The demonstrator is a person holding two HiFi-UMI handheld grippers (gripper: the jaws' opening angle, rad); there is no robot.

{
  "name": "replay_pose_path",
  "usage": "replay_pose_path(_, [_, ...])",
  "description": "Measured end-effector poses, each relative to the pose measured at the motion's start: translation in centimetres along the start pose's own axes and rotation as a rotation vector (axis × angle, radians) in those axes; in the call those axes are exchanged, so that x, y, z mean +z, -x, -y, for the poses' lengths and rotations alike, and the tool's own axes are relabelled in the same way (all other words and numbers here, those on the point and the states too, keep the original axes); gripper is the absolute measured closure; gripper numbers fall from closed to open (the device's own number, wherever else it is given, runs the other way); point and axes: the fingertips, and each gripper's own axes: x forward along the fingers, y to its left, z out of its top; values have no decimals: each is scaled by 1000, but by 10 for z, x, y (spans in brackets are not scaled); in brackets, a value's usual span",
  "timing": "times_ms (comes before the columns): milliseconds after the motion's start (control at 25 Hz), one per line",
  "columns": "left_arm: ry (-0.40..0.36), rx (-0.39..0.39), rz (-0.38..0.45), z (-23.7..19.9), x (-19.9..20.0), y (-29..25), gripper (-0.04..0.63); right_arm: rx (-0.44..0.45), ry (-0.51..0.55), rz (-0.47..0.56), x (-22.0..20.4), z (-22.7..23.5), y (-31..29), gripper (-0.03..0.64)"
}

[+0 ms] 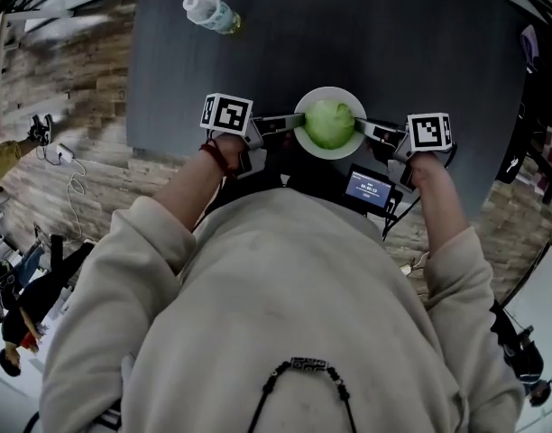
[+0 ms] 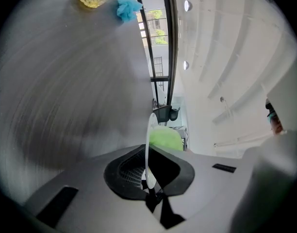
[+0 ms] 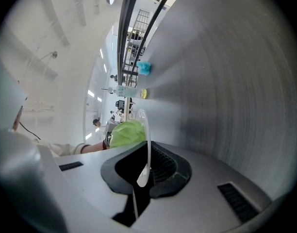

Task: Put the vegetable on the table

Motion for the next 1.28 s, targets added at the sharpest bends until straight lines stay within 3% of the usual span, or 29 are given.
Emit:
replay_pose_path(440, [16, 28, 11, -34, 5, -19, 580, 0, -26, 44, 7, 42, -6, 592])
replay_pose_path(800, [57, 127, -20, -62, -1, -27, 577, -59, -56, 32, 1, 65, -13, 591])
replay_pose_path(1280, [45, 209, -60, -71, -9, -29, 578, -95, -80, 7, -11, 82, -20, 591])
